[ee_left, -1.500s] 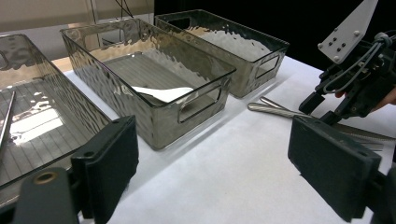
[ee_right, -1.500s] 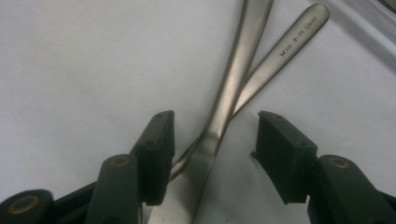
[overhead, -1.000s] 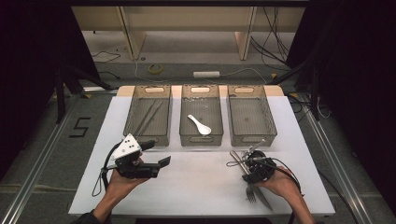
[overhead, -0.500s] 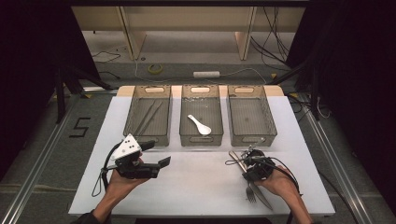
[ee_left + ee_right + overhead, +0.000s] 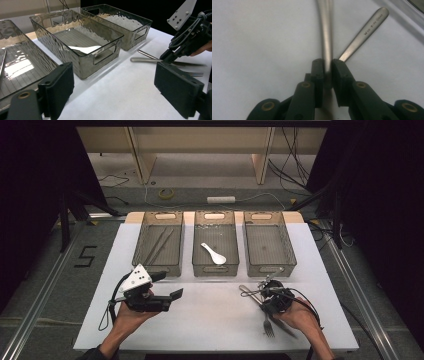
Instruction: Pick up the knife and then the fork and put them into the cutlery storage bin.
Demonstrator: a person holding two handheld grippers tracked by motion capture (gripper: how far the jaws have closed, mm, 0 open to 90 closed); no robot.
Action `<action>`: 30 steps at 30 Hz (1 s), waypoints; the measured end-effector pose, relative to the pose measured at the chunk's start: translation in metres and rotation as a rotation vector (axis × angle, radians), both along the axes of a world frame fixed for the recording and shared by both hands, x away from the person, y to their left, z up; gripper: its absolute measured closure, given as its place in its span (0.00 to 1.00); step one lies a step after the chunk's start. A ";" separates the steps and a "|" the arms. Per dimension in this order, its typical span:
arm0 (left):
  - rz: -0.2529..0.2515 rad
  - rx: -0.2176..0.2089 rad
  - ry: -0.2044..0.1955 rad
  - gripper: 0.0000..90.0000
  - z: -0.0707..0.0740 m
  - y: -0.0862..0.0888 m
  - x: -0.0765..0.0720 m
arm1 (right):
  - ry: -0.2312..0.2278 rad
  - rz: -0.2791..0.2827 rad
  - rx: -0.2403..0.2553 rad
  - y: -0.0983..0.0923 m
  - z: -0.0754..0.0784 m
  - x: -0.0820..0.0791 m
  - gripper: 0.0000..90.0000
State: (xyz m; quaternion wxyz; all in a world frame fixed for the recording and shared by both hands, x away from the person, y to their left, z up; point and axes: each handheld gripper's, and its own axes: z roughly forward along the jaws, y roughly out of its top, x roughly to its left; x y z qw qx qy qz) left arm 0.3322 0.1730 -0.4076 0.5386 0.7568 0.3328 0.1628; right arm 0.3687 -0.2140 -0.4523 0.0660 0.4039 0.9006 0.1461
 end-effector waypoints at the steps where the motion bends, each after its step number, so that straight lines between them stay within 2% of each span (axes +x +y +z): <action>1: 0.000 0.000 0.000 0.18 0.000 0.000 0.000 | -0.006 0.014 -0.014 0.001 0.000 -0.001 0.89; 5: 0.001 0.001 -0.001 0.18 0.000 0.000 0.000 | -0.003 0.014 -0.021 0.003 0.001 -0.001 0.89; 8: 0.000 0.002 -0.002 0.18 0.000 0.000 0.000 | 0.001 0.033 -0.033 0.004 0.001 -0.002 0.89; 16: 0.000 0.006 -0.002 0.18 0.000 -0.001 0.000 | -0.027 0.083 -0.050 0.007 0.002 -0.003 0.89; 20: -0.001 0.008 -0.002 0.18 -0.001 -0.001 0.001 | -0.014 0.109 -0.054 0.014 0.001 -0.002 0.89; 24: -0.001 0.006 -0.003 0.18 0.000 -0.001 0.000 | 0.000 0.124 -0.086 0.022 -0.002 0.001 0.89; 30: -0.005 0.013 -0.002 0.18 -0.001 -0.001 0.000 | 0.018 0.122 -0.070 0.020 -0.003 0.004 0.88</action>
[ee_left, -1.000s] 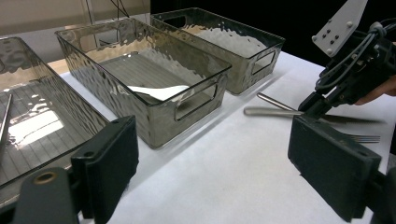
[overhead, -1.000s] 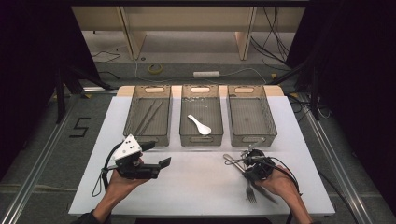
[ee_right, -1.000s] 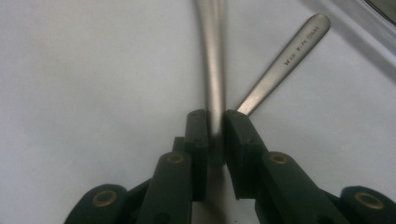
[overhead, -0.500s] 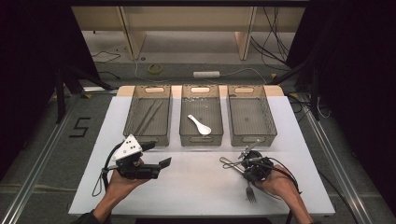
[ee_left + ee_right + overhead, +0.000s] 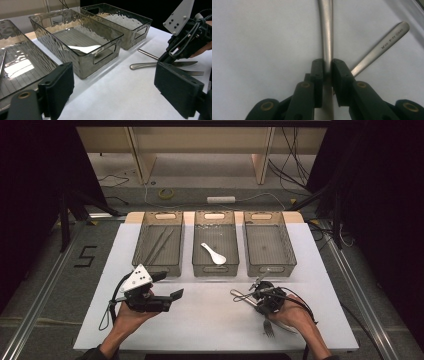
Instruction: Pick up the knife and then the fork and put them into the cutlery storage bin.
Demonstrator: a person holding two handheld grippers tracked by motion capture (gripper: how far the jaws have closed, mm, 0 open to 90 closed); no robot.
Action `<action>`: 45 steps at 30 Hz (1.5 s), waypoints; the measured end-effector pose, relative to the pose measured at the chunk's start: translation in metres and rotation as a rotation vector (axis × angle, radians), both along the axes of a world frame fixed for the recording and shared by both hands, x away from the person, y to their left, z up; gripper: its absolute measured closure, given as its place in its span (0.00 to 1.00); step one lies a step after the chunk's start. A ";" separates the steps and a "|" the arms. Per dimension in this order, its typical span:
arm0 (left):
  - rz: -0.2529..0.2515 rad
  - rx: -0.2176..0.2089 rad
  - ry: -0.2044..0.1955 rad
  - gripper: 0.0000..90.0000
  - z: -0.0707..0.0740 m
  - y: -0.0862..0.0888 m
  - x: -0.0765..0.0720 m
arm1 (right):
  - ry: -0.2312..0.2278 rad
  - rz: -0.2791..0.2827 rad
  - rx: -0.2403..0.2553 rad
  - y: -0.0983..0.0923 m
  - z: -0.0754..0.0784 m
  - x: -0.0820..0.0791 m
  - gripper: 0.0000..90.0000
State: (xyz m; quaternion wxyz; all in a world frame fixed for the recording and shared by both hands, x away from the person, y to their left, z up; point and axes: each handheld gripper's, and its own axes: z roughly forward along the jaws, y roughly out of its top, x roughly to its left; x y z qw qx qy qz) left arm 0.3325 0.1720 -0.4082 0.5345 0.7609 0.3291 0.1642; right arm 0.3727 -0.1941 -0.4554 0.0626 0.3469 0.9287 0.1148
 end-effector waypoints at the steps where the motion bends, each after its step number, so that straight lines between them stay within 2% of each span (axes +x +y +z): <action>1: 0.000 0.001 0.000 0.18 0.000 0.000 0.000 | 0.008 0.003 0.003 0.001 -0.001 0.001 0.87; 6: 0.001 0.000 0.002 0.18 0.000 0.000 0.000 | 0.029 0.013 -0.009 0.002 -0.002 0.005 0.88; 10: 0.001 0.001 0.001 0.18 0.000 0.000 0.000 | 0.028 0.018 -0.018 0.004 -0.001 0.004 0.89; 15: 0.005 -0.006 0.000 0.18 0.000 0.001 0.000 | 0.028 0.025 -0.010 0.002 0.000 0.004 0.90; 18: 0.005 -0.006 0.002 0.18 0.000 0.001 0.001 | 0.032 0.032 0.013 0.001 0.005 0.003 0.90; 26: 0.007 -0.006 0.002 0.18 0.000 0.001 0.000 | -0.016 0.012 0.059 -0.011 0.024 0.004 0.90; 31: 0.010 -0.012 0.004 0.18 0.000 0.001 0.001 | -0.048 -0.009 0.120 -0.019 0.040 0.009 0.90; 35: 0.011 -0.011 0.000 0.18 0.000 0.001 0.001 | -0.087 -0.025 0.153 -0.025 0.053 0.018 0.90; 45: 0.013 -0.015 0.001 0.18 0.000 0.001 0.001 | -0.142 -0.043 0.206 -0.027 0.083 0.042 0.90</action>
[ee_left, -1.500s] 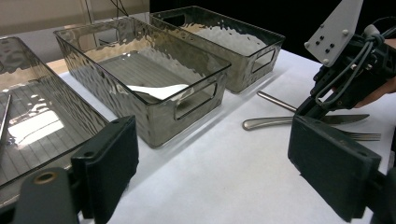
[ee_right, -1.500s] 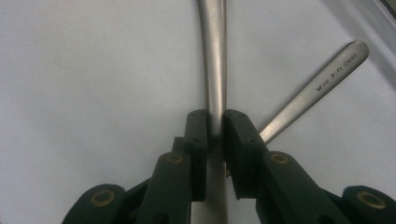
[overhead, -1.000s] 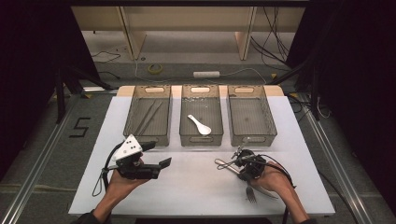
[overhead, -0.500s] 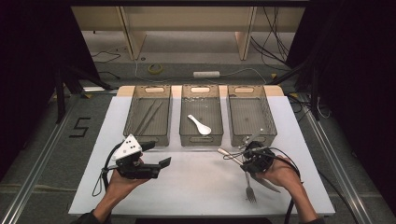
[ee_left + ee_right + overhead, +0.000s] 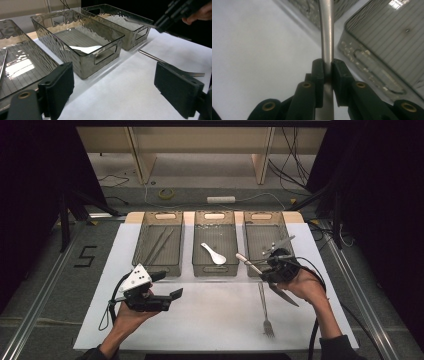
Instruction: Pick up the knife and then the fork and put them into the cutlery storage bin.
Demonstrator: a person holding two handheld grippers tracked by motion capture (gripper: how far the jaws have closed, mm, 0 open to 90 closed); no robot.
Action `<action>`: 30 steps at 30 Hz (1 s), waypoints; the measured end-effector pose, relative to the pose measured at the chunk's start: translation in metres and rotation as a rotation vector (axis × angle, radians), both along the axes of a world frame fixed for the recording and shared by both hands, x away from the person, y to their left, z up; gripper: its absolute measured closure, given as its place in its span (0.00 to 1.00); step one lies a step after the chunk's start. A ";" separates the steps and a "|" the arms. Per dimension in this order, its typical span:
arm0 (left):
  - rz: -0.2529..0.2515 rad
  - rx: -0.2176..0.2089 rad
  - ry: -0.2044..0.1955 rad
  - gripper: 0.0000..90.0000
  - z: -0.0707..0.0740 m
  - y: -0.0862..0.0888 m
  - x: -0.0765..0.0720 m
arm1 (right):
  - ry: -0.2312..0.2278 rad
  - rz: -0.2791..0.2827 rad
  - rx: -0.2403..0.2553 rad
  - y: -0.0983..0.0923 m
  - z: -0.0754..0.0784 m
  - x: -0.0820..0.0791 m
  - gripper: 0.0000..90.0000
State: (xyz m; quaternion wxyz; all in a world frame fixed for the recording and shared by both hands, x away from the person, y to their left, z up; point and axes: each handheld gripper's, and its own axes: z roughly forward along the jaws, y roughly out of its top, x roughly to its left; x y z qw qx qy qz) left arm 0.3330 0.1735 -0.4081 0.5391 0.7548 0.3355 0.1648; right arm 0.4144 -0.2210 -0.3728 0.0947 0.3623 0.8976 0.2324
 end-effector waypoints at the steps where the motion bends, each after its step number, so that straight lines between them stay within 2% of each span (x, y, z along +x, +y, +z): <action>1: 0.000 0.000 0.000 0.18 0.000 0.000 0.000 | -0.006 -0.005 0.004 0.000 0.003 0.003 0.90; 8: 0.000 0.000 0.000 0.18 0.000 0.000 0.000 | -0.046 -0.053 0.009 0.000 0.017 0.028 0.90; 13: 0.000 -0.002 0.001 0.18 0.000 0.001 0.000 | -0.054 -0.089 0.011 0.001 0.022 0.046 0.90; 24: -0.001 -0.002 0.000 0.18 0.000 0.000 0.000 | -0.025 -0.131 0.016 0.004 0.032 0.078 0.90; 30: -0.002 -0.003 0.000 0.18 0.000 0.001 0.000 | -0.023 -0.186 0.018 0.001 0.031 0.099 0.90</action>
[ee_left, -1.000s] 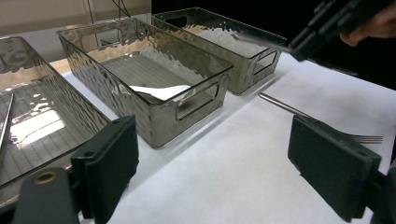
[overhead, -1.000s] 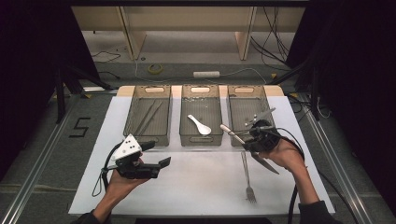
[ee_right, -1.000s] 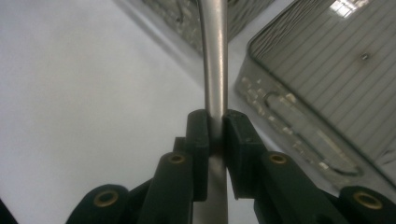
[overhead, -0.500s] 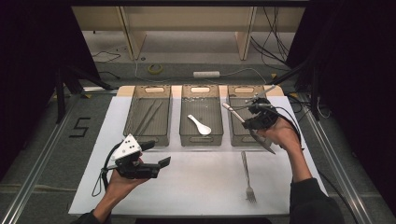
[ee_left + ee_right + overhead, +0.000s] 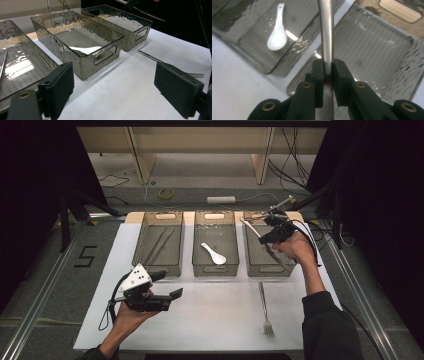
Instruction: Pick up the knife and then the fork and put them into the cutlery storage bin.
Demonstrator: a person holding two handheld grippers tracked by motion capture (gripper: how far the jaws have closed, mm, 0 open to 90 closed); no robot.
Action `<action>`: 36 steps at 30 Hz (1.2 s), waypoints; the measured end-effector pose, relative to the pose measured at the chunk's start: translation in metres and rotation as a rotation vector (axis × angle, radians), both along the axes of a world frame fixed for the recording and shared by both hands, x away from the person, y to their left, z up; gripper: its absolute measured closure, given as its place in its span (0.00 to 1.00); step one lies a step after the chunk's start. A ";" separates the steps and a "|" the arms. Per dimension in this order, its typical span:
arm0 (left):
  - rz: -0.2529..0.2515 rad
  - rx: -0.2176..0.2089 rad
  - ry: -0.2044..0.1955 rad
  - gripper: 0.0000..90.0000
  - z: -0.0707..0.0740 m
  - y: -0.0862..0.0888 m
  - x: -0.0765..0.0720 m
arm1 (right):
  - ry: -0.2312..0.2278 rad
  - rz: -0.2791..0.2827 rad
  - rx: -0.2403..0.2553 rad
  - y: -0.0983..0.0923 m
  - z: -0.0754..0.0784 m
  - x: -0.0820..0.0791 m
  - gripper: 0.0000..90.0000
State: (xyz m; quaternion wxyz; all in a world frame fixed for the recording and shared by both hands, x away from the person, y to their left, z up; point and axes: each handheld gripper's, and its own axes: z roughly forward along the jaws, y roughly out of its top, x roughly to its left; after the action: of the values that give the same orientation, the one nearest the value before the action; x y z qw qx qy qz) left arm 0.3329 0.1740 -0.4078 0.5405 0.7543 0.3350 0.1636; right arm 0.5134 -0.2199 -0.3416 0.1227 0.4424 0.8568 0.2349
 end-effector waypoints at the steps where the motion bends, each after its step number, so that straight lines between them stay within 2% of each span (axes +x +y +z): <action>1: 0.000 -0.003 0.001 0.18 0.000 0.000 0.000 | 0.002 -0.011 0.001 0.000 0.000 0.003 0.90; 8: 0.003 -0.008 -0.005 0.18 0.001 0.001 0.000 | 0.010 -0.067 -0.003 -0.003 -0.003 0.021 0.90; 22: 0.004 -0.017 -0.005 0.18 0.001 0.001 0.000 | 0.010 -0.165 0.010 -0.009 -0.009 0.045 0.90; 25: 0.004 -0.012 -0.005 0.18 0.001 0.001 0.000 | 0.009 -0.176 -0.006 -0.008 -0.012 0.047 0.90; 28: 0.003 -0.014 -0.004 0.18 0.001 0.001 0.000 | -0.012 -0.176 -0.020 -0.006 -0.014 0.049 0.90; 36: 0.003 -0.015 -0.004 0.18 0.001 0.001 0.000 | -0.018 -0.174 -0.023 0.005 -0.019 0.052 0.90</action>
State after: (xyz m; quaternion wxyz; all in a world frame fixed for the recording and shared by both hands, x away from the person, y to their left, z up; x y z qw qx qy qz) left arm 0.3324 0.1752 -0.4068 0.5466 0.7492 0.3365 0.1634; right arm 0.5652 -0.2147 -0.3609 0.1552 0.5115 0.8168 0.2174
